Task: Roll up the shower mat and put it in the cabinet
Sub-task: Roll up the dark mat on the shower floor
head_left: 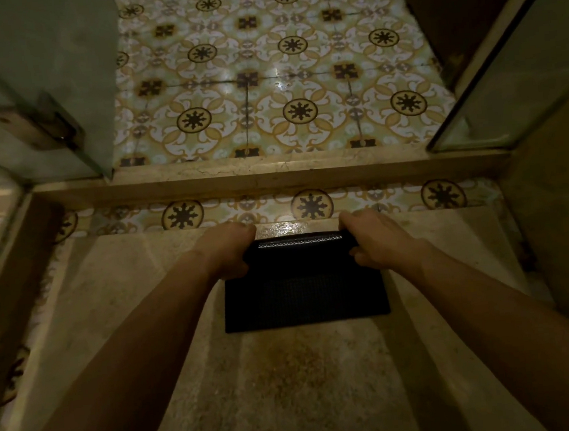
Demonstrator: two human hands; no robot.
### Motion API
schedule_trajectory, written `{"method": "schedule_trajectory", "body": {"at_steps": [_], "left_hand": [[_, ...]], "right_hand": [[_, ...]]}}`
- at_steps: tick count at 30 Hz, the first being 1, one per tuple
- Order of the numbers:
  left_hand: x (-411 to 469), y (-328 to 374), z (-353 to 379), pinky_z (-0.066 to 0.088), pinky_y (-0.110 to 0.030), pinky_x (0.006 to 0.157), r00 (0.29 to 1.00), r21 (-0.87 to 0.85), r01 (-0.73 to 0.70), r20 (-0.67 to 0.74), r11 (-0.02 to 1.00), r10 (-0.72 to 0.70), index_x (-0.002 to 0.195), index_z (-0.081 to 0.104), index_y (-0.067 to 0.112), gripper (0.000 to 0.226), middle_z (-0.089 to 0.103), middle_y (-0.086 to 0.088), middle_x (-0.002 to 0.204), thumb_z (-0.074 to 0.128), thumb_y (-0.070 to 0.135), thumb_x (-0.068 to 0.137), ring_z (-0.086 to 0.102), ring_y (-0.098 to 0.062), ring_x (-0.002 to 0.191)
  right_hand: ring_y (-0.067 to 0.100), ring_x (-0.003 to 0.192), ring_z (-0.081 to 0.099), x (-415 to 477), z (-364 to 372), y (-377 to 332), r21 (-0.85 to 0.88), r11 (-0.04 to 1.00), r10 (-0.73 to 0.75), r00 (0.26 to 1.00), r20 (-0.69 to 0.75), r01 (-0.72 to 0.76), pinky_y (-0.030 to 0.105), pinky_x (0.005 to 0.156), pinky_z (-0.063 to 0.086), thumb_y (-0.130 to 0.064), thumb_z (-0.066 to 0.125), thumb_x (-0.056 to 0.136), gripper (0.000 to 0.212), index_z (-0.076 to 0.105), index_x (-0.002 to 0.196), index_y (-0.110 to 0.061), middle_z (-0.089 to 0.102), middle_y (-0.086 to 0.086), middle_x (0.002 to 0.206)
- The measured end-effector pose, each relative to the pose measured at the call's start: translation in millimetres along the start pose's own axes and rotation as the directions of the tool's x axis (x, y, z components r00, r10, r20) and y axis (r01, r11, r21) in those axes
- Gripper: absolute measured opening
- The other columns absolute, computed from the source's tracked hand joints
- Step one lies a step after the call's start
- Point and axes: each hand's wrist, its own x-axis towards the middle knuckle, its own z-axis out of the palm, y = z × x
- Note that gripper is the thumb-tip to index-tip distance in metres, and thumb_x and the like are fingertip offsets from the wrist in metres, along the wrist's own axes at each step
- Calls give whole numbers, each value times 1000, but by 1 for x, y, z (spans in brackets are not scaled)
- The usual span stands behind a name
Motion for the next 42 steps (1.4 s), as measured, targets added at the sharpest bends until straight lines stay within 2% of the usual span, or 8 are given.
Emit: {"method": "schedule_trajectory", "body": {"at_steps": [9, 14, 20, 23, 28, 34, 39, 42], "left_hand": [[1, 4, -1, 41, -30, 61, 998, -3, -40, -50, 999, 40, 98, 51, 21, 47, 54, -3, 105, 75, 43, 65, 60, -26, 87], [-4, 0, -17, 33, -21, 45, 990, -139, 76, 131, 987, -58, 85, 45, 30, 44, 57, 4, 85, 82, 34, 62, 47, -5, 60], [-7, 15, -12, 39, -27, 62, 996, -20, 48, 79, 999, -46, 104, 55, 29, 50, 67, 1, 100, 81, 29, 62, 61, -22, 87], [-9, 18, -13, 39, -28, 60, 997, 21, 40, 64, 999, -42, 96, 56, 26, 40, 66, -1, 95, 79, 28, 63, 60, -22, 82], [-10, 13, -24, 46, -24, 59, 973, -147, 115, 217, 982, -82, 113, 64, 27, 48, 67, -1, 110, 79, 21, 68, 62, -18, 84], [-20, 23, -18, 38, -26, 56, 991, -47, 91, 104, 995, -86, 96, 61, 26, 37, 67, -1, 94, 80, 24, 65, 56, -19, 76], [-20, 16, -27, 47, -28, 66, 971, -187, 118, 225, 975, -75, 105, 67, 25, 36, 66, -1, 102, 78, 19, 71, 60, -20, 88], [-25, 19, -25, 45, -28, 65, 983, -227, 115, 168, 967, -77, 100, 67, 20, 27, 67, -6, 101, 73, 13, 74, 61, -23, 89]], "right_hand": [[32, 91, 55, -4, 6, -2, 30, 1000, -4, 999, -41, 5, 37, 67, 47, -6, 69, 69, 39, 50, 103, -7, 60, 17, 101], [35, 98, 56, -3, 3, -4, -6, 999, 43, 998, 50, -43, 31, 67, 39, -15, 72, 73, 62, 41, 125, -5, 57, 22, 110], [32, 100, 55, -11, 10, -9, -20, 1000, 0, 1000, 2, 0, 34, 75, 46, -8, 71, 74, 46, 53, 117, -6, 56, 17, 111], [29, 100, 55, -14, 8, -7, -3, 1000, -8, 999, 33, 8, 35, 82, 50, -12, 71, 73, 39, 61, 111, -9, 54, 13, 112], [31, 96, 56, -14, 6, -9, -82, 996, -33, 995, 90, 40, 31, 78, 43, -18, 65, 76, 30, 59, 104, -10, 61, 14, 107], [31, 98, 58, -17, 2, -12, -58, 998, 0, 999, 38, 2, 32, 78, 46, -12, 68, 75, 35, 64, 109, -11, 63, 13, 105], [30, 95, 63, -16, -5, -10, -2, 1000, 14, 991, 132, -14, 34, 75, 50, -13, 68, 71, 35, 67, 106, -13, 67, 11, 100], [27, 96, 62, -17, -5, -10, 24, 999, 38, 994, 103, -41, 34, 76, 52, -11, 70, 71, 37, 67, 107, -16, 67, 9, 101]]}}
